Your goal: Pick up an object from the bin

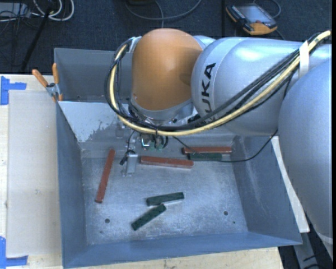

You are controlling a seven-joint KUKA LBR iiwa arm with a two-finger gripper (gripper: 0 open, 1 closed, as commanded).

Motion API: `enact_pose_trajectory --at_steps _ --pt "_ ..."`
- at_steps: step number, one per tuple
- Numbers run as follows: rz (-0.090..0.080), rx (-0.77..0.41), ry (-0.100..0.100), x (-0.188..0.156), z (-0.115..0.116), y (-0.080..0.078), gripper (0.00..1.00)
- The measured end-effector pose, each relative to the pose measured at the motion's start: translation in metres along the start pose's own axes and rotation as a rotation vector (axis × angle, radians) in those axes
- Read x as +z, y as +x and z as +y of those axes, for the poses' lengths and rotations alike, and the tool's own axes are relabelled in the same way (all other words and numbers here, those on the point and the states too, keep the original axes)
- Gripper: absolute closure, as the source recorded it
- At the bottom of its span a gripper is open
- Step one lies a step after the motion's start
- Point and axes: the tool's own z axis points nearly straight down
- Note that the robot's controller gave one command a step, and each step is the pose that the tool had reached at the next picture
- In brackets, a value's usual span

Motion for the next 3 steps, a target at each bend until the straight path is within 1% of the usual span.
enact_pose_trajectory --at_steps 1,2,3 --pt "-0.003 -0.572 0.001 0.148 0.041 0.008 0.00" --pt "-0.012 -0.653 0.002 0.114 0.020 0.005 0.00" --pt "-0.012 -0.789 0.002 0.101 0.008 -0.006 0.00"
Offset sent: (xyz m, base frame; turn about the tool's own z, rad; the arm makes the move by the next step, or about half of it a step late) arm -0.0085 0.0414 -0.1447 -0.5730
